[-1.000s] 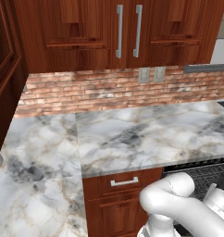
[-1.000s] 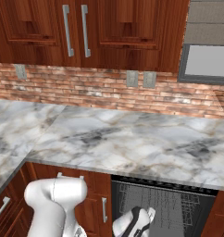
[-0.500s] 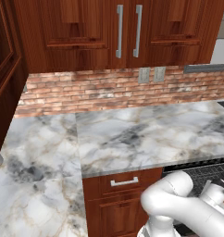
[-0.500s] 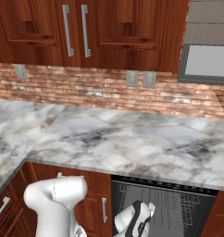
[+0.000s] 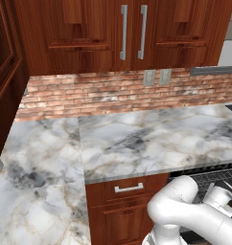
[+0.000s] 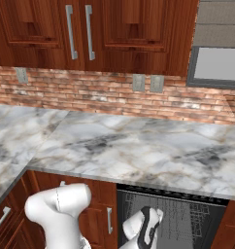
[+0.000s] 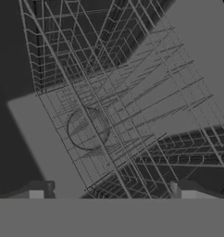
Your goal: Open the dishwasher door and pull out the top rack.
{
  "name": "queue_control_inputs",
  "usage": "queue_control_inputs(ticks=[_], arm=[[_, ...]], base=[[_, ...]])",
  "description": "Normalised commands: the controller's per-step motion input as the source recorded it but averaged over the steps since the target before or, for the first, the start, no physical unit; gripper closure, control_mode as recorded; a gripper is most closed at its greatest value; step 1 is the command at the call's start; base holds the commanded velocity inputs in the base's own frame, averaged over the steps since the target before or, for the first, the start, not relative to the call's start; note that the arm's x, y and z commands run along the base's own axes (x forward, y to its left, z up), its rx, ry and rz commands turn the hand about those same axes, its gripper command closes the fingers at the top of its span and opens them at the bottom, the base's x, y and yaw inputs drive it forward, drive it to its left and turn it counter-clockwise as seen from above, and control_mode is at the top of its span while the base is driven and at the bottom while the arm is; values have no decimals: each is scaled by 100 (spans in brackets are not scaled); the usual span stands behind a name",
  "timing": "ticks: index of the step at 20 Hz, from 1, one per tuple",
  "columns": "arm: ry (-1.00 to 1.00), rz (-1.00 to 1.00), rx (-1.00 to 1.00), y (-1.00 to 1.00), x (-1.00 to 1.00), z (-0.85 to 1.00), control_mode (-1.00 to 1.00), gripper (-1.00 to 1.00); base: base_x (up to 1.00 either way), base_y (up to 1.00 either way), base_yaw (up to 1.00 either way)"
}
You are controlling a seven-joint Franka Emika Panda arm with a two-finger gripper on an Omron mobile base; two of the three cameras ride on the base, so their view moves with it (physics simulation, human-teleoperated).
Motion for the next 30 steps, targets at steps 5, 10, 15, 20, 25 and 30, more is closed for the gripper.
queue_control_inputs(ticks=[5, 10, 15, 20, 25, 30], arm=[[-1, 2, 0, 0, 23, -21, -100, -100], [0, 2, 0, 1, 22, -28, -100, -100], [-1, 1, 0, 3, 28, -19, -100, -100], [-1, 2, 0, 2, 33, -13, -100, -100], [0, 2, 0, 1, 34, -11, -100, -100], [0, 2, 0, 1, 34, -8, -100, -100]], base=[[0, 0, 0], [0, 0, 0], [0, 0, 0], [0, 0, 0], [0, 0, 0], [0, 0, 0]])
